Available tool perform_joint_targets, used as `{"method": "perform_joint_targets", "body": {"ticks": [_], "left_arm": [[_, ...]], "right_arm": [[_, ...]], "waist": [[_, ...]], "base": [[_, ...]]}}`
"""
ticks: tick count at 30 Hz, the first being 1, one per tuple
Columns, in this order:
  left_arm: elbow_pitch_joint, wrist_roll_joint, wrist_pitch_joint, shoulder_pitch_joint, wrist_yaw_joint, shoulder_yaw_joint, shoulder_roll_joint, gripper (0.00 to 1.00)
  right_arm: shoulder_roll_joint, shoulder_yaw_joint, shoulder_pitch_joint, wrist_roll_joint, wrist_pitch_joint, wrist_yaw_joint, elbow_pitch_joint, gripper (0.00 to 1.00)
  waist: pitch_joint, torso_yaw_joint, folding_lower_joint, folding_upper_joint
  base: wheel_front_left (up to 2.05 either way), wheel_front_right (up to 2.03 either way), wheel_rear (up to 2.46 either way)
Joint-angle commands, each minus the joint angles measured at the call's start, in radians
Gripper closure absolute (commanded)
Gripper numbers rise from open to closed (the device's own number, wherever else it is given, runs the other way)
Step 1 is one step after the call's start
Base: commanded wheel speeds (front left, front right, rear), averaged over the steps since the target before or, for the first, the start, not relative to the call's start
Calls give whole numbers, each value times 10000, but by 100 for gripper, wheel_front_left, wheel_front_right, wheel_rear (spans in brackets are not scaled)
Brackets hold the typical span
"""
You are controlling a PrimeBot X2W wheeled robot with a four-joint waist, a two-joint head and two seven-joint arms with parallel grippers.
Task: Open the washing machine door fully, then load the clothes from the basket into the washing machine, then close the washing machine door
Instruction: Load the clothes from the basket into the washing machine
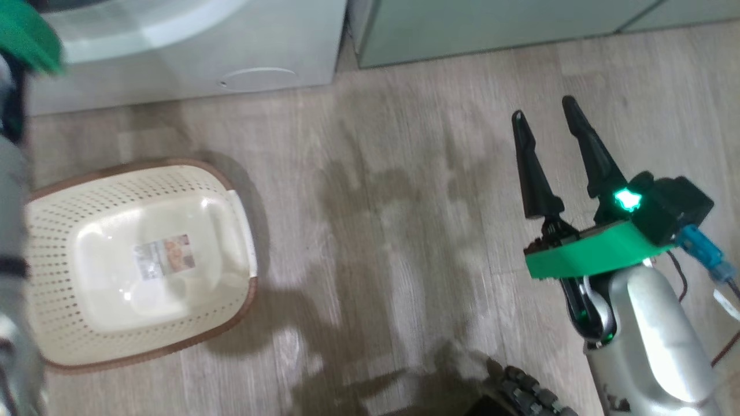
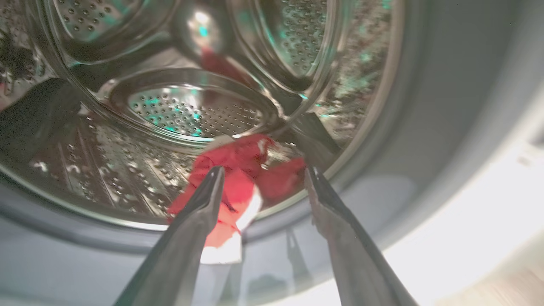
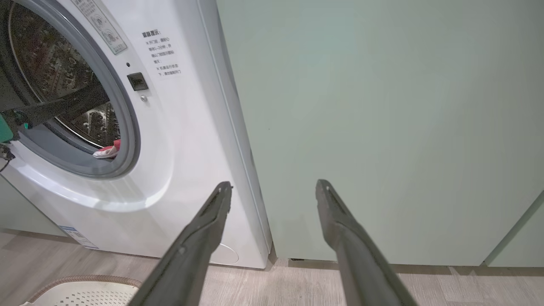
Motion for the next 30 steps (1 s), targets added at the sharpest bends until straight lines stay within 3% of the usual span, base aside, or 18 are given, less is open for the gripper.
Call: {"method": "perform_joint_targets", "body": {"ticks": [1,8,20,30], "left_arm": [[-734,-34,-94,476,-6,208,310,0],[-3098,197,-94,2968,371,304,-245,0],[-6580,513,-95,6316,1616,1324,-1803,0],[-7038,915,-95,7415,1531,1477,-2522,0]], "right_arm": [[-24,141,304,-124,-92,0,-379,0],[-51,-62,669,-278,-92,0,-548,0],[-157,-180,925,-378,-92,0,-684,0],[-136,-181,1001,-340,-92,0,-658,0]], "waist": [[-276,242,1,-1],[-524,500,1,-1],[-708,696,1,-1],[-767,740,1,-1]], "base": [[0,0,0],[0,0,0],[0,0,0],[0,0,0]]}}
